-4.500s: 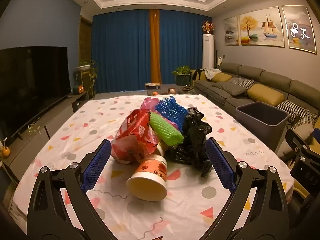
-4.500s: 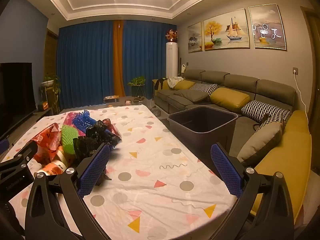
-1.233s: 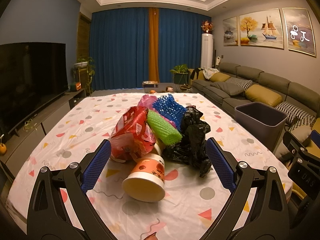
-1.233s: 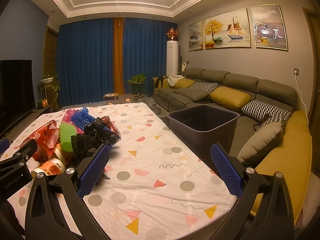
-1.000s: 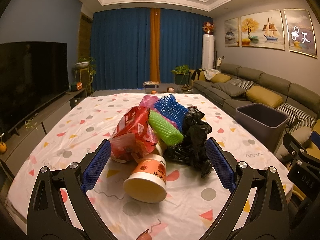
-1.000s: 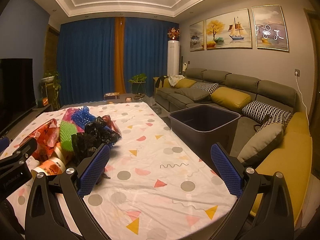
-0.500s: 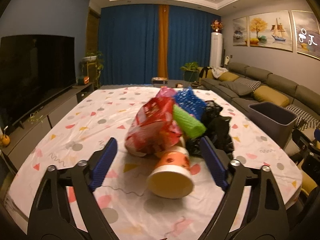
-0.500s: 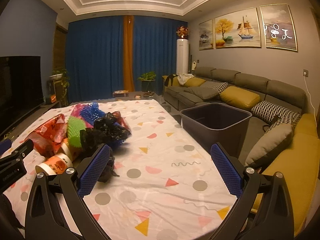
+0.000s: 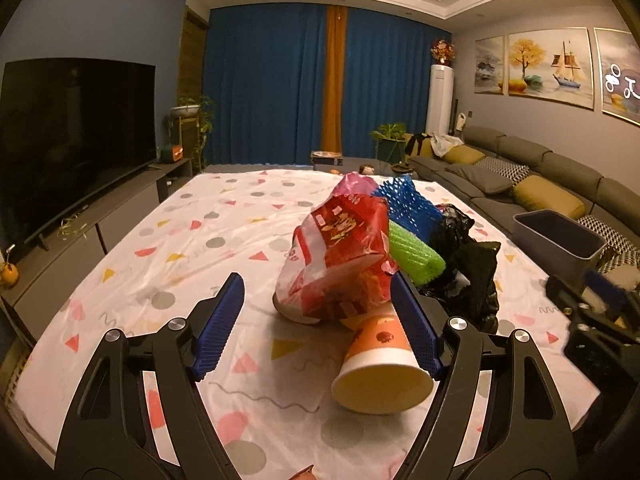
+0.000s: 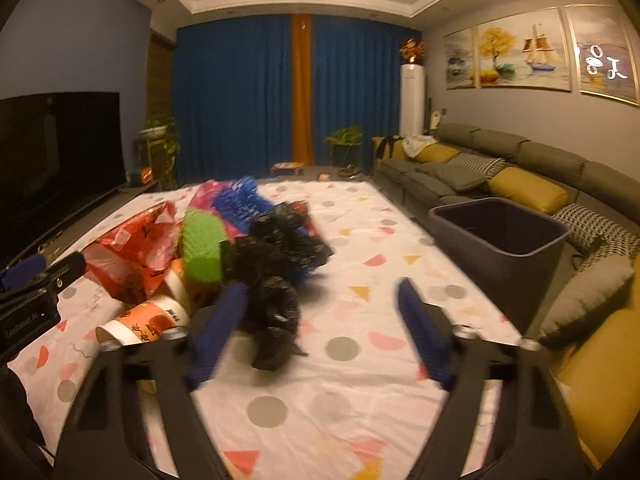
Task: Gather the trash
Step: 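Grasp the red snack bag with the left tool while the right tool grasps the black plastic bag, then carry the red bag and black bag with both tools over the grey bin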
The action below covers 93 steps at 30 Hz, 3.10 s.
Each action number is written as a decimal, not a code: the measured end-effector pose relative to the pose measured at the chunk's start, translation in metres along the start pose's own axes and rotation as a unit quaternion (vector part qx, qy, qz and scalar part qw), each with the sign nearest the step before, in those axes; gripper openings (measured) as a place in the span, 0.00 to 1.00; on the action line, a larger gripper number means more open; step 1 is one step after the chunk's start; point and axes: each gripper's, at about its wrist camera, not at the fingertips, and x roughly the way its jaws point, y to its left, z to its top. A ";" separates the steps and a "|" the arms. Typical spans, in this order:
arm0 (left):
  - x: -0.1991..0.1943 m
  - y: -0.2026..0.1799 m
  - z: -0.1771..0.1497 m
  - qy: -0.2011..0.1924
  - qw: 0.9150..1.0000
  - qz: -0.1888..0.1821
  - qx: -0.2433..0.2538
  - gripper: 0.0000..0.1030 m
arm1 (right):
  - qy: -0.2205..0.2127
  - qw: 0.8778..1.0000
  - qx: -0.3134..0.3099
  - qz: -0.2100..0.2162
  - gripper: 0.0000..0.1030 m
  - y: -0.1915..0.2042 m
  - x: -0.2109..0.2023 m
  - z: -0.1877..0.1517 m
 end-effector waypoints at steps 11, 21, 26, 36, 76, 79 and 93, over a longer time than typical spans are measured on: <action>0.024 -0.003 0.013 0.010 0.999 -0.032 0.013 0.72 | 0.032 0.999 -0.007 0.038 0.62 0.026 0.047 0.006; 0.059 -0.004 0.016 0.055 0.997 -0.054 0.008 0.46 | 0.068 0.997 -0.003 0.048 0.35 0.026 0.074 0.004; 0.060 -0.002 0.015 0.056 0.996 -0.064 0.002 0.22 | 0.073 0.995 -0.006 0.062 0.17 0.027 0.076 0.003; 0.044 0.012 0.022 0.034 0.996 -0.072 -0.025 0.07 | 0.049 0.997 -0.007 0.060 0.05 0.019 0.050 0.007; -0.015 -0.110 0.044 -0.045 0.980 -0.190 0.037 0.05 | -0.086 0.995 0.041 -0.025 0.03 -0.112 -0.055 0.032; -0.005 -0.136 0.047 -0.044 0.977 -0.206 0.044 0.05 | -0.095 0.993 0.044 -0.049 0.03 -0.131 -0.054 0.037; 0.062 -0.263 0.063 -0.021 0.959 -0.275 0.058 0.05 | -0.123 0.978 0.075 -0.151 0.03 -0.228 -0.016 0.069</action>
